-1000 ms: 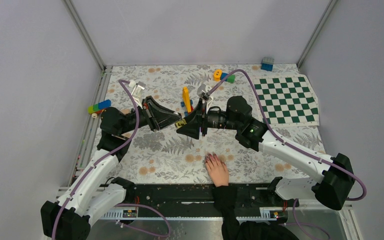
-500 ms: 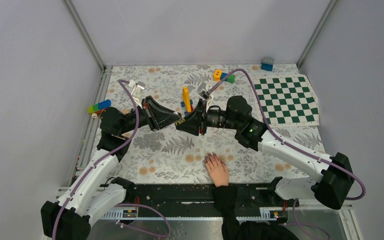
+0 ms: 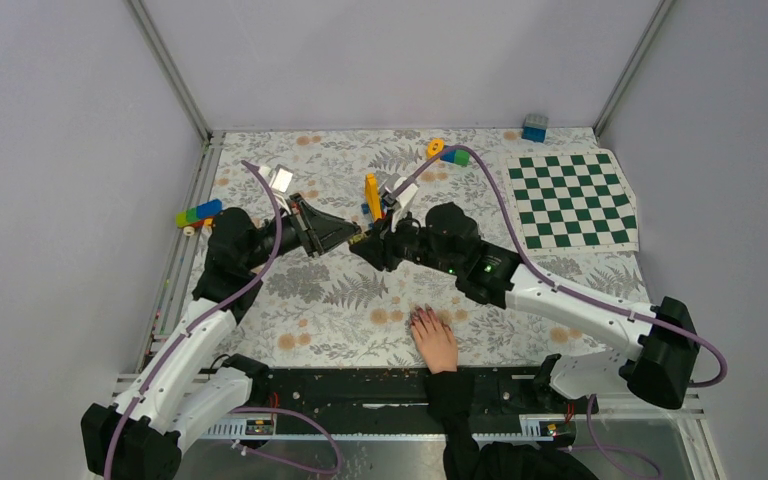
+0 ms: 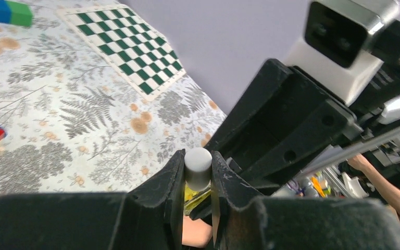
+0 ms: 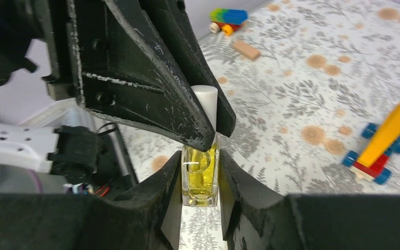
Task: Paint the nails
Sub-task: Unscrew the nail polish bottle.
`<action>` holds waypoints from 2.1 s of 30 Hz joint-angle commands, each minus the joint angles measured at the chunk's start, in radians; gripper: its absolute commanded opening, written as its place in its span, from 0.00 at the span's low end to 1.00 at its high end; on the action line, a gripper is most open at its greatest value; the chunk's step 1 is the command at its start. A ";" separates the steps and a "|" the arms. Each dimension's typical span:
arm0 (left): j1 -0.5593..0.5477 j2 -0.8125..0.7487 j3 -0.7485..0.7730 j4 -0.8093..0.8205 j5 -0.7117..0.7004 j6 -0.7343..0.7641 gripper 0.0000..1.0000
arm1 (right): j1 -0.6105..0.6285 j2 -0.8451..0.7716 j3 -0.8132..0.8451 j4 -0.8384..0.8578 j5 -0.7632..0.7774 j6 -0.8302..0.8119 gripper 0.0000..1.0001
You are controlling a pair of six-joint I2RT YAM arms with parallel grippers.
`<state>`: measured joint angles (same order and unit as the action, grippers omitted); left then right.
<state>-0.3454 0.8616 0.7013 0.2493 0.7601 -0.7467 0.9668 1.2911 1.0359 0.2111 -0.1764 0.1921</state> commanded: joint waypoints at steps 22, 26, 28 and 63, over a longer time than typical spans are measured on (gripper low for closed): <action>0.008 0.009 0.082 -0.200 -0.143 0.079 0.69 | 0.095 0.066 0.132 -0.012 0.581 -0.109 0.00; 0.023 -0.030 0.090 -0.218 -0.169 0.113 0.98 | 0.094 0.005 0.091 -0.027 0.659 -0.172 0.00; 0.033 -0.052 0.091 -0.214 -0.176 0.127 0.99 | 0.090 -0.027 0.080 -0.046 0.675 -0.211 0.00; 0.037 -0.100 0.009 0.458 0.312 -0.152 0.84 | -0.194 -0.062 0.066 0.129 -0.824 0.239 0.00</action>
<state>-0.2970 0.7635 0.7151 0.5812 1.0203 -0.8539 0.7818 1.2129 1.0607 0.2516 -0.9195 0.3767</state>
